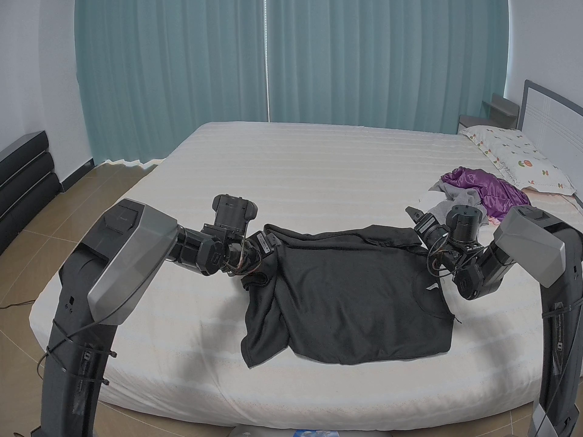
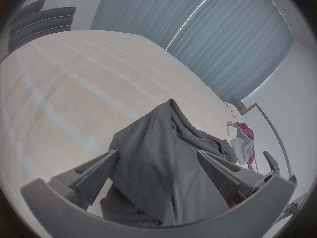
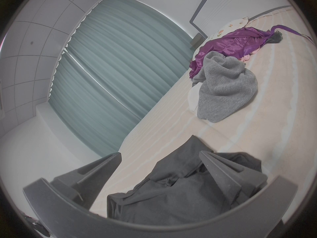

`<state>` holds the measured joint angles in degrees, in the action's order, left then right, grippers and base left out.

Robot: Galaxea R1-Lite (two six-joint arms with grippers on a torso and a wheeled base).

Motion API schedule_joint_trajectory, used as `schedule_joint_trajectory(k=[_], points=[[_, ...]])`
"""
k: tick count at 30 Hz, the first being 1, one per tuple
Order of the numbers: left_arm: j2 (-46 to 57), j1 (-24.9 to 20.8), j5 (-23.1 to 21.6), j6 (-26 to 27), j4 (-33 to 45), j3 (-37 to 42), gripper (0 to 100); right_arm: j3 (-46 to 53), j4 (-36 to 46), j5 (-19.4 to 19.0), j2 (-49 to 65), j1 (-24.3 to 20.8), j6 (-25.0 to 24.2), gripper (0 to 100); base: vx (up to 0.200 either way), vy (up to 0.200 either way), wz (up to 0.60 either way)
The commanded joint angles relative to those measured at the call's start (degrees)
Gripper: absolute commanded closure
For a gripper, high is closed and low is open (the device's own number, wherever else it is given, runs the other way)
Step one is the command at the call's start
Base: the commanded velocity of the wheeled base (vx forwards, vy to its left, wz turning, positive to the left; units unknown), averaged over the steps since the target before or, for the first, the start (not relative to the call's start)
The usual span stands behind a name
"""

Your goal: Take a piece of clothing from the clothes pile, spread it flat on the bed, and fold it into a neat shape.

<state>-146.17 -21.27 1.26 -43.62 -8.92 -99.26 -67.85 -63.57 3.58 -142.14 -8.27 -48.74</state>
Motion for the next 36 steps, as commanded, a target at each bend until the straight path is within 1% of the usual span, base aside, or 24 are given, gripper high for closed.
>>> schedule_joint_trajectory(k=[1,2,9,12,13,14,15,17,22,25,27,30,31,36], points=[[5.5,0.5,-1.0,0.5,0.2,3.2,0,4.0,-1.3,-1.3,3.5,0.0,-0.3,0,0.000,0.000,0.00],[8.6,1.5,-1.8,-0.6,0.6,6.3,0,9.1,-3.8,-2.8,5.4,-0.1,-0.3,0,0.000,0.000,0.00],[13.6,1.4,-2.0,-0.8,0.2,16.5,0,20.7,-8.0,-2.9,9.5,-0.4,-0.7,0,0.000,0.000,0.00],[14.3,1.2,-1.8,-0.8,0.2,18.8,0,23.8,-8.4,-2.7,10.7,-0.4,-1.2,0,0.000,0.000,0.00],[14.5,0.9,-1.3,-1.1,0.2,20.2,0,25.9,-9.7,-2.6,11.4,-0.3,-2.2,0,0.000,0.000,0.00],[14.5,0.9,-1.3,-1.1,0.2,20.2,0,25.9,-9.7,-2.6,11.4,-0.3,-2.2,0,0.000,0.000,0.00],[14.6,0.5,-1.3,-2.3,0.2,20.9,0,28.9,-12.3,-2.5,12.2,-0.3,-3.6,0,0.000,0.000,0.00],[14.4,-0.1,-1.2,-4.1,0.2,20.8,0,32.3,-15.4,-2.6,12.6,-0.3,-3.8,0,0.000,0.000,0.00],[14.6,-1.7,-0.9,-6.4,0.3,20.2,0,36.9,-19.1,-3.0,12.3,-0.3,-4.7,0,0.000,0.000,0.00],[14.0,-3.0,-0.8,-6.6,0.3,20.2,0,37.9,-19.4,-3.0,12.5,-0.3,-4.9,0,0.000,0.000,0.00],[13.9,-3.9,0.4,-6.6,0.2,20.0,0,38.7,-19.6,-3.0,12.6,-0.2,-5.1,0,0.000,0.000,0.00],[13.8,-4.1,1.0,-6.6,0.2,19.8,0,38.9,-19.7,-3.0,12.6,-0.2,-5.1,0,0.000,0.000,0.00],[13.3,-4.7,2.1,-6.7,0.3,18.5,0,39.9,-21.1,-3.0,12.7,-0.3,-5.4,0,0.000,0.000,0.00],[11.1,-5.4,2.3,-6.7,0.3,16.3,0,41.5,-23.7,-2.9,12.6,-0.9,-5.4,0,0.000,0.000,0.00]])
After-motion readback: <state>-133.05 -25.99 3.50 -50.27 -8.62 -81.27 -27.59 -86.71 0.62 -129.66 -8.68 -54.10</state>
